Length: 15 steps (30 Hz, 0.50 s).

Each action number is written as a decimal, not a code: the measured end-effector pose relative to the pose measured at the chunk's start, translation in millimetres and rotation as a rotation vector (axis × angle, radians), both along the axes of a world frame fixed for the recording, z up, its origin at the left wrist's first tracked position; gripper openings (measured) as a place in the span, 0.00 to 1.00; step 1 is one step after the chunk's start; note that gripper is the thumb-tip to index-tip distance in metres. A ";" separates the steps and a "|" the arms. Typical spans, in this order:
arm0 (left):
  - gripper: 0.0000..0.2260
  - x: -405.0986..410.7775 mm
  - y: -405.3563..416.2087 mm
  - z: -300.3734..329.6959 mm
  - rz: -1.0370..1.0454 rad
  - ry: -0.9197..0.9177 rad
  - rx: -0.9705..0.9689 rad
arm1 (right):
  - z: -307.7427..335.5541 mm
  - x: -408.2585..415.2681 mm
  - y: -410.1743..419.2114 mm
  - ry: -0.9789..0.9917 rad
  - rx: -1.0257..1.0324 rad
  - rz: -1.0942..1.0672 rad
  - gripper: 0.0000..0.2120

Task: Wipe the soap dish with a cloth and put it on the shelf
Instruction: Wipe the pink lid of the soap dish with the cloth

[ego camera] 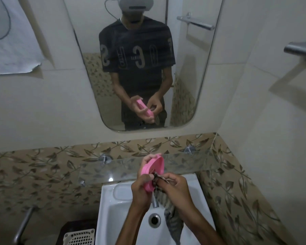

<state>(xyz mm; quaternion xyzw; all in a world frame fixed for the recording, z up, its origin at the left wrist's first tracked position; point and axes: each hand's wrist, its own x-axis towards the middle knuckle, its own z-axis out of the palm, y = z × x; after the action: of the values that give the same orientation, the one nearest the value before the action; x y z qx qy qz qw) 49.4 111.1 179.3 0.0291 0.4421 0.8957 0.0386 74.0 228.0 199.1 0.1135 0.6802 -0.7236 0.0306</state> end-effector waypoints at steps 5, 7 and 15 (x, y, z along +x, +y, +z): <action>0.28 -0.6 -0.8 10.5 0.006 0.043 -0.112 | 1.4 0.1 -3.8 -0.136 -0.166 -0.074 0.04; 0.32 -3.2 -2.4 18.2 -0.041 0.053 -0.184 | 0.4 -1.9 -3.4 -0.116 -0.151 -0.094 0.02; 0.39 -12.1 -24.6 29.6 -0.181 -0.001 -0.023 | 5.9 -11.3 8.6 0.329 0.522 -0.070 0.05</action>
<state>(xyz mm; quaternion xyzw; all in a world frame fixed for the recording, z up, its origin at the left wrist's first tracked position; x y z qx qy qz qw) 37.3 86.5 208.9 0.0683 0.4477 0.8835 0.1200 62.7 236.6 205.0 0.0222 0.8344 -0.5338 -0.1352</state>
